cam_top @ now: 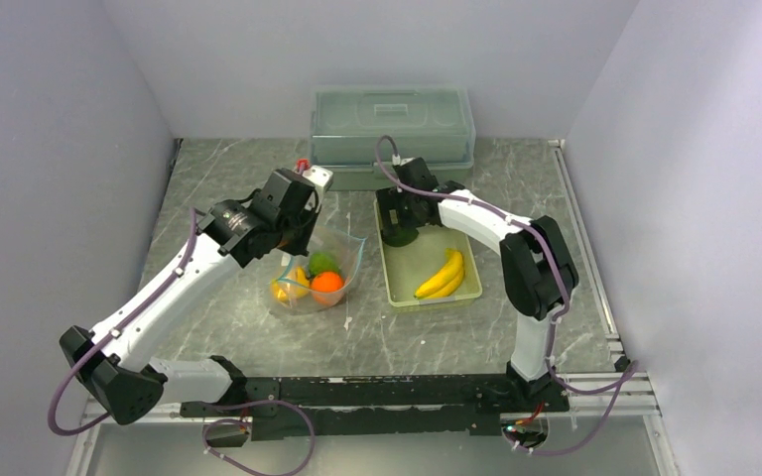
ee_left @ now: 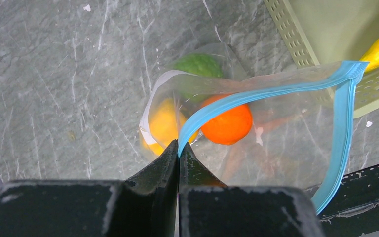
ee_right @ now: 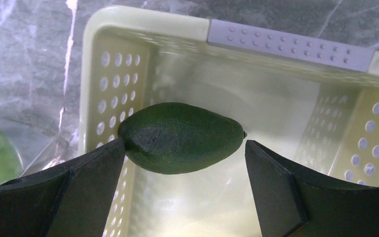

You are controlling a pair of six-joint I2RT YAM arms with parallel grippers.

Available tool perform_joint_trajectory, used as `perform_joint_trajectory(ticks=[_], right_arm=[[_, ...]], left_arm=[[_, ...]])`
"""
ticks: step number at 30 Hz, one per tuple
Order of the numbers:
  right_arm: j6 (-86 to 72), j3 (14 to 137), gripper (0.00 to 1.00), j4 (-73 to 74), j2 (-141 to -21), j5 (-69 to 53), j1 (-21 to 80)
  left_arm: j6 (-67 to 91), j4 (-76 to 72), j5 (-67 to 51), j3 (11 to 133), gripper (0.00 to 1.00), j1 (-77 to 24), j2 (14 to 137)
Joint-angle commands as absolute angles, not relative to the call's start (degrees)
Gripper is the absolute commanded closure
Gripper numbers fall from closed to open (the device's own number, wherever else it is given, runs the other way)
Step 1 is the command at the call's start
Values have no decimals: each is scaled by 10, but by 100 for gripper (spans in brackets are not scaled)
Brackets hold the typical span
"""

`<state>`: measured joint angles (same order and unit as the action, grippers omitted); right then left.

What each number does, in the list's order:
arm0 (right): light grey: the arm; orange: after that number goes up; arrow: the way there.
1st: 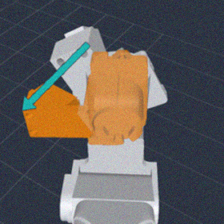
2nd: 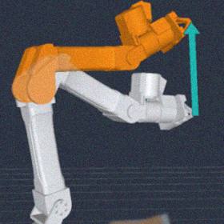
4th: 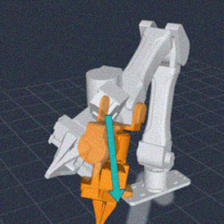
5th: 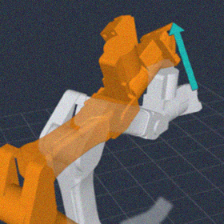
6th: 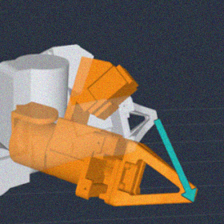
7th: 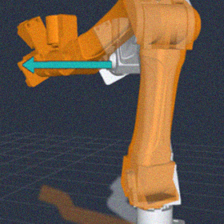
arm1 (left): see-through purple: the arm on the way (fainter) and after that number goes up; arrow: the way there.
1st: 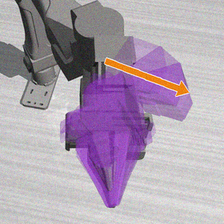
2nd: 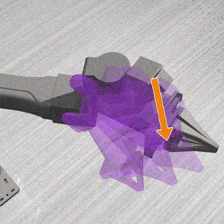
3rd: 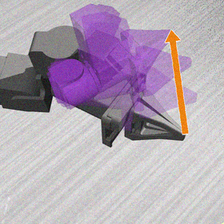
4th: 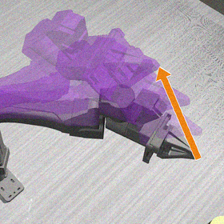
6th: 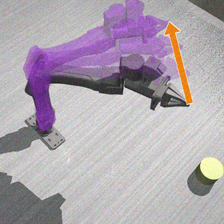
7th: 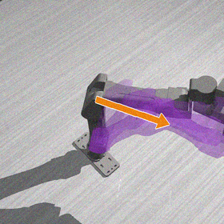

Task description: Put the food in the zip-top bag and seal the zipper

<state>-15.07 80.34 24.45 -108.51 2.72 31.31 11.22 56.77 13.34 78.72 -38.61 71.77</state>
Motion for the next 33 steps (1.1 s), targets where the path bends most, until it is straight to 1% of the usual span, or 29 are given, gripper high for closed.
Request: perform_joint_trajectory(ticks=[1,5,10,21,26,33], right_arm=[[-165,825,5,259,-1090,70,311],[-154,806,6,266,-1083,80,311],[-152,760,7,260,-1043,90,311],[-175,713,7,263,-975,101,311],[-213,708,6,250,-955,91,311],[-266,732,4,235,-975,95,311]], left_arm=[[105,553,132,790,91,-388,717],[104,552,130,793,91,-388,719],[104,549,125,795,91,-388,721],[113,548,111,790,92,-388,716],[114,547,112,788,92,-388,715],[112,548,113,789,92,-388,715]])
